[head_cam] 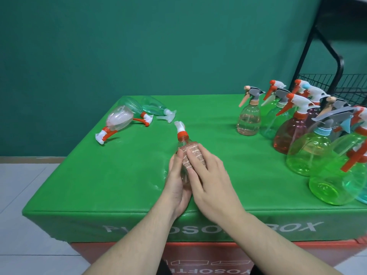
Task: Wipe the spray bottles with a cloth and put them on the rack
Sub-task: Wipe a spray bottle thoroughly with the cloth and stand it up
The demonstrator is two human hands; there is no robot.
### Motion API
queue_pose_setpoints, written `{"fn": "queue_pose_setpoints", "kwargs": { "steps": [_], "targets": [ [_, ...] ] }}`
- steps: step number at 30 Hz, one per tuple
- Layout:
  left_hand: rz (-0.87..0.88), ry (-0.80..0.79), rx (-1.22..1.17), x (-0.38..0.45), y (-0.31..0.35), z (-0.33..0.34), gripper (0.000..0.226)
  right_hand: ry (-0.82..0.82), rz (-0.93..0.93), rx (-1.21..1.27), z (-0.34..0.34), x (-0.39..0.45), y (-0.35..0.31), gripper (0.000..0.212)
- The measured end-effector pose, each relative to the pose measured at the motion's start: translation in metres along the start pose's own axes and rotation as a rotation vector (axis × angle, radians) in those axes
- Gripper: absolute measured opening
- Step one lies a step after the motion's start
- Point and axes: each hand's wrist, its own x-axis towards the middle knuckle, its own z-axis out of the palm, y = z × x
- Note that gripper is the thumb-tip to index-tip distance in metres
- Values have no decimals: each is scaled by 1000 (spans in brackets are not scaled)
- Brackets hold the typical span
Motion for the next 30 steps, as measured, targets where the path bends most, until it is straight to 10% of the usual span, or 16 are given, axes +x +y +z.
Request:
{"fn": "queue_pose_setpoints", "kwargs": {
  "steps": [19, 30],
  "targets": [
    [-110, -148, 60, -3, 4, 4, 66, -114, 360, 341, -8, 77, 7, 48],
    [-95, -25, 68, -2, 4, 4, 42, -18, -74, 123, 9, 18, 23, 51]
  ]
}}
